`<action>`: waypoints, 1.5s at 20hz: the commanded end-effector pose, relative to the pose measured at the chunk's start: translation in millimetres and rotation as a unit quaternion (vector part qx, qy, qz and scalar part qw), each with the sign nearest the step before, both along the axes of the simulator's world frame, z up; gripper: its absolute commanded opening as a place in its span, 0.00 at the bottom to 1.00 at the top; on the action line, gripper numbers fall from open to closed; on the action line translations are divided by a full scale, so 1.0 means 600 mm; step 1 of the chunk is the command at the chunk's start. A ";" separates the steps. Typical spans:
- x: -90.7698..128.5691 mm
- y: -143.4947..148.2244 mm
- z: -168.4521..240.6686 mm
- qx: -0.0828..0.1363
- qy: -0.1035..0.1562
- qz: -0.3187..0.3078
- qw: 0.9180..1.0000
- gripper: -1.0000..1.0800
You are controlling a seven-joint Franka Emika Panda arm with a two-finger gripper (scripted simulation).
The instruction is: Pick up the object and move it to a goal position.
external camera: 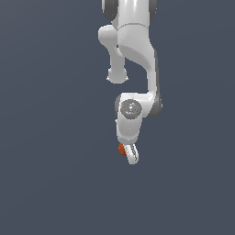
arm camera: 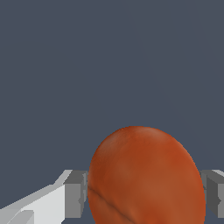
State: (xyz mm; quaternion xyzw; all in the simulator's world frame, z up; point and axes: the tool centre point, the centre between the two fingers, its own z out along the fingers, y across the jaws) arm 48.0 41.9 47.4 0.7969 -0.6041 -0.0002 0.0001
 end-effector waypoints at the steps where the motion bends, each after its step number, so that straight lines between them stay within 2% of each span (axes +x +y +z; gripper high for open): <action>1: 0.001 0.000 -0.001 0.000 0.000 0.000 1.000 0.00; 17: -0.003 -0.013 0.020 0.000 0.000 0.000 1.000 0.00; 24: -0.015 -0.055 0.085 0.001 0.000 0.000 1.000 0.00; 30: -0.032 -0.115 0.179 0.001 0.000 -0.001 1.000 0.00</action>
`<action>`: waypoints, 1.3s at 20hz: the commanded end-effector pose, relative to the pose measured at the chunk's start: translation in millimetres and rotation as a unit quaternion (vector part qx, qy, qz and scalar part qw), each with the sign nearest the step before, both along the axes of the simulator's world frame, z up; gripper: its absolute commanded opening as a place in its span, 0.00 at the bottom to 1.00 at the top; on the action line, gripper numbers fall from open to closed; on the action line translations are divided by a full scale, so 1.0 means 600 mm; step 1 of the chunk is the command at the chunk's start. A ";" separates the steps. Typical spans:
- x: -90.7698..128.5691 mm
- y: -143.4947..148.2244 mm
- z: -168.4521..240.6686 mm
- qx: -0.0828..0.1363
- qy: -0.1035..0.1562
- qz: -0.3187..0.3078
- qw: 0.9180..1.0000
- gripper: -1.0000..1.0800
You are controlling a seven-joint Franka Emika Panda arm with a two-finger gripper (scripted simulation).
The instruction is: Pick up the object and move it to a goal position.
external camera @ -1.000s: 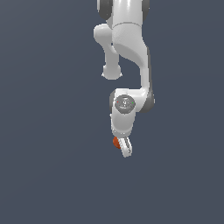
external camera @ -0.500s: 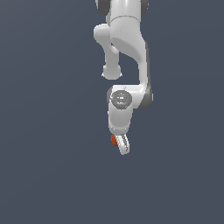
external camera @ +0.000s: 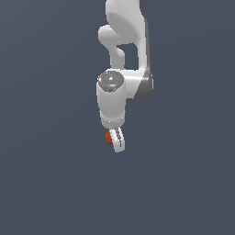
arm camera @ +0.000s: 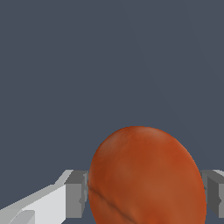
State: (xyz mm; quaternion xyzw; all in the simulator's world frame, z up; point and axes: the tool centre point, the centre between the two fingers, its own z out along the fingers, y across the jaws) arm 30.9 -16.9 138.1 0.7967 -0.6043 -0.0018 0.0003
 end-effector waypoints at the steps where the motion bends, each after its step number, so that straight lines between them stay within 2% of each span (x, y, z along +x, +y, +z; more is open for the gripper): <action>1: -0.007 -0.029 0.046 0.000 -0.001 -0.001 1.000 0.00; 19: -0.056 -0.226 0.358 0.000 -0.001 -0.001 1.000 0.00; 26: -0.067 -0.289 0.458 -0.001 -0.001 0.000 1.000 0.00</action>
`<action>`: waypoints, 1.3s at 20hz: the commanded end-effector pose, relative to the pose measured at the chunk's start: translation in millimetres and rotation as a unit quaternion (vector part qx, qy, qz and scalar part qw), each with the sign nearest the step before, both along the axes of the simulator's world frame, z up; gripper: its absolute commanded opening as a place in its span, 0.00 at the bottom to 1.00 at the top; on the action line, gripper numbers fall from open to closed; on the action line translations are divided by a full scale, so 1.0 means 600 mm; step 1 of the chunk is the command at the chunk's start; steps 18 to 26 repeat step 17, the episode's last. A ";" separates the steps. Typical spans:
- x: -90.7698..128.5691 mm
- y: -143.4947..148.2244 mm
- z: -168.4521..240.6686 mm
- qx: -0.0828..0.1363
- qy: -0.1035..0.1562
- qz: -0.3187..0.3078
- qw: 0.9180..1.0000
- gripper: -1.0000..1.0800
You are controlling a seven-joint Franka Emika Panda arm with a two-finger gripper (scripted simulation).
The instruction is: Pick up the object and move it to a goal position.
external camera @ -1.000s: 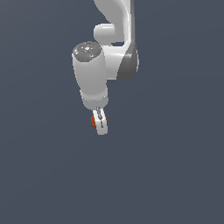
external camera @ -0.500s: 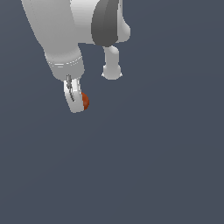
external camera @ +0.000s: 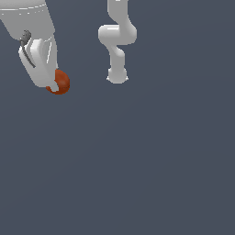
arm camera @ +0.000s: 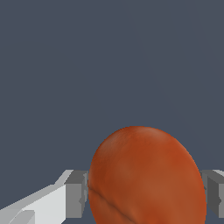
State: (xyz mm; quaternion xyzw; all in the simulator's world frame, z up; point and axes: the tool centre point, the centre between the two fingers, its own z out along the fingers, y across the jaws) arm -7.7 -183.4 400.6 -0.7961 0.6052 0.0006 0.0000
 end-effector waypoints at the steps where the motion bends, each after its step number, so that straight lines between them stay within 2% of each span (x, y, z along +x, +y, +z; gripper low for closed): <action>1: -0.003 -0.018 0.031 0.000 0.000 0.001 1.000 0.00; 11: -0.006 -0.056 0.091 0.000 0.000 0.001 1.000 0.00; 26: -0.006 -0.061 0.099 0.000 0.000 0.001 1.000 0.00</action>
